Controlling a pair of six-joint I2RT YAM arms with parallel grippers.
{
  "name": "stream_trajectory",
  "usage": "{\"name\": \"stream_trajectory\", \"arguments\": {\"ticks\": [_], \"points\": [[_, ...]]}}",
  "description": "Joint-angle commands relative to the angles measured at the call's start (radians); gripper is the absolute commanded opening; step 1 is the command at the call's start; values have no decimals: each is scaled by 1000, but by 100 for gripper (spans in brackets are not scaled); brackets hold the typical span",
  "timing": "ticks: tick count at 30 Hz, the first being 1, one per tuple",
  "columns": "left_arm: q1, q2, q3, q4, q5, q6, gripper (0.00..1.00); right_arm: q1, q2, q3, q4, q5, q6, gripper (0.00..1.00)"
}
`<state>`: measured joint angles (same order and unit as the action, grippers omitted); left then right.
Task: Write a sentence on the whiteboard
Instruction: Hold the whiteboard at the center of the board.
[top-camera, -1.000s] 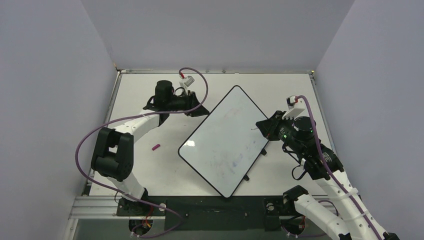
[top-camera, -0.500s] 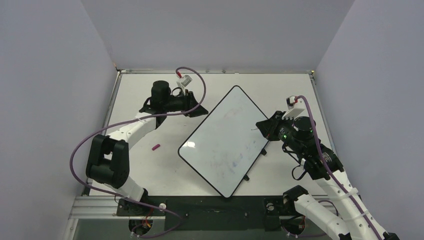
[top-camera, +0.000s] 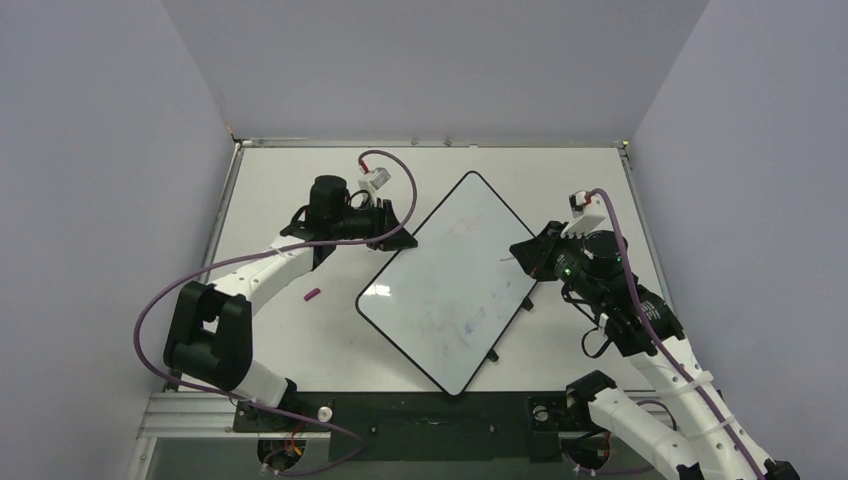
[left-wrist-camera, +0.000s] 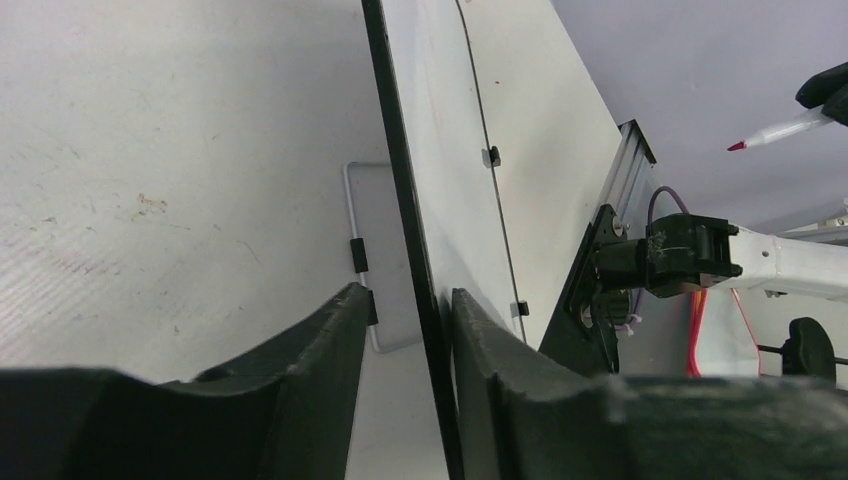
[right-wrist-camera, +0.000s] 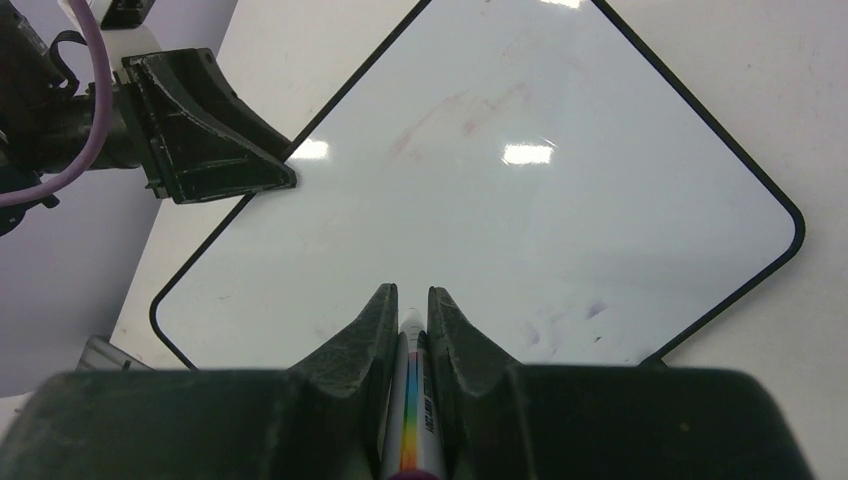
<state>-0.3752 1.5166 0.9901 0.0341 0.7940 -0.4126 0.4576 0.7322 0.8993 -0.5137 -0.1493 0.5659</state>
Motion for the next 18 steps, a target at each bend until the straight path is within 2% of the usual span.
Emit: {"name": "stream_trajectory", "arguments": {"ticks": [1,9,14,18], "points": [[-15,-42,-9,-48,-43,10,29,-4,7,21,42,-24,9,0],[-27,15,36,-82,-8,23,14,-3,8,-11,95,-67,18,0],[-28,59,123,-126,0,73,0,-4,5,-24,104,-71,17,0],[-28,100,181,-154,3,111,0,-3,2,-41,129,-81,16,0]]}}
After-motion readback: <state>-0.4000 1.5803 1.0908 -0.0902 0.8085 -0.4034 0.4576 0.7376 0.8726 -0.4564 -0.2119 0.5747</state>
